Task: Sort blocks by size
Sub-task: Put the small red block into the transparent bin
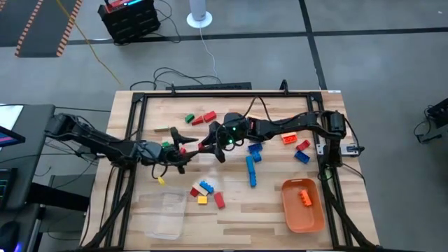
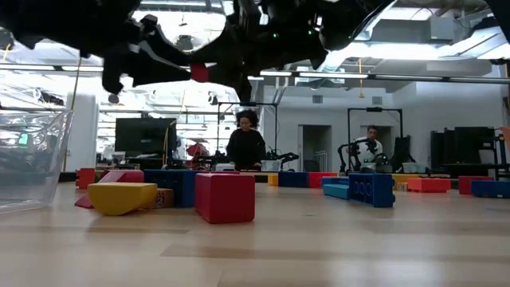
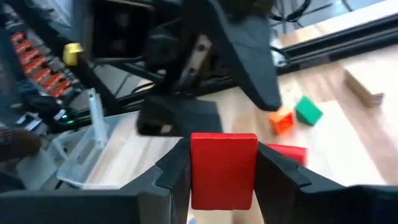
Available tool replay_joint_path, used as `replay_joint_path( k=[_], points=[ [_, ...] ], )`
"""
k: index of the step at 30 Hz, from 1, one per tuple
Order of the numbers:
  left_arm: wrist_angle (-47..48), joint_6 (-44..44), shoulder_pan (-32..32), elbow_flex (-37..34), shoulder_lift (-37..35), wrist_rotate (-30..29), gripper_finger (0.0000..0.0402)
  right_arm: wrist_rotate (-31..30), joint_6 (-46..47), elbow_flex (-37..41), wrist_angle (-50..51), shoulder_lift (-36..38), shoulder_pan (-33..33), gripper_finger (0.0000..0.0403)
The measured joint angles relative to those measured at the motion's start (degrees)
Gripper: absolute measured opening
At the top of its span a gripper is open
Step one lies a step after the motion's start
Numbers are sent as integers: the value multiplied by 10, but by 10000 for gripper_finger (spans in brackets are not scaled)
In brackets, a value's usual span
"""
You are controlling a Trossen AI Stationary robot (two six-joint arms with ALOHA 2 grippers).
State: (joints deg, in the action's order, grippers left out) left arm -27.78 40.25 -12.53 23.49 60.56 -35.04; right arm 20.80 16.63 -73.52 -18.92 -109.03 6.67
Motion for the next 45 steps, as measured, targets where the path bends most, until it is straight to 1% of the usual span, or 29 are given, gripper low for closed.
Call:
replay_joint_path(
  k=[3,9,13,16,18,21,27,28,30,38,42,45],
  points=[
    [-1,22,-2,19,26,-2,244,-2,11,0,-7,0,0,166],
    [-3,63,-6,47,75,-4,245,-3,24,0,-4,0,2,166],
    [-12,66,-7,58,93,-1,245,-4,25,0,-3,0,2,166],
    [-33,75,-7,58,99,2,237,-4,32,0,-6,0,2,169],
    [-36,83,-7,58,99,2,224,-10,33,0,-5,0,2,176],
    [-38,86,-7,58,99,0,189,-12,34,0,-6,0,3,192],
    [-41,80,-1,58,99,2,91,-15,32,0,-2,0,-2,214],
    [-39,78,1,58,99,2,81,-16,30,0,-1,0,-2,215],
    [-34,76,5,58,99,2,79,-17,28,0,2,0,-1,216],
    [-18,56,10,58,99,-6,81,-12,-8,0,78,40,17,216],
    [10,37,15,57,99,-8,85,-9,-30,-1,155,71,20,216],
    [42,-5,16,57,96,-6,84,-10,-44,0,240,91,20,216]
  ],
)
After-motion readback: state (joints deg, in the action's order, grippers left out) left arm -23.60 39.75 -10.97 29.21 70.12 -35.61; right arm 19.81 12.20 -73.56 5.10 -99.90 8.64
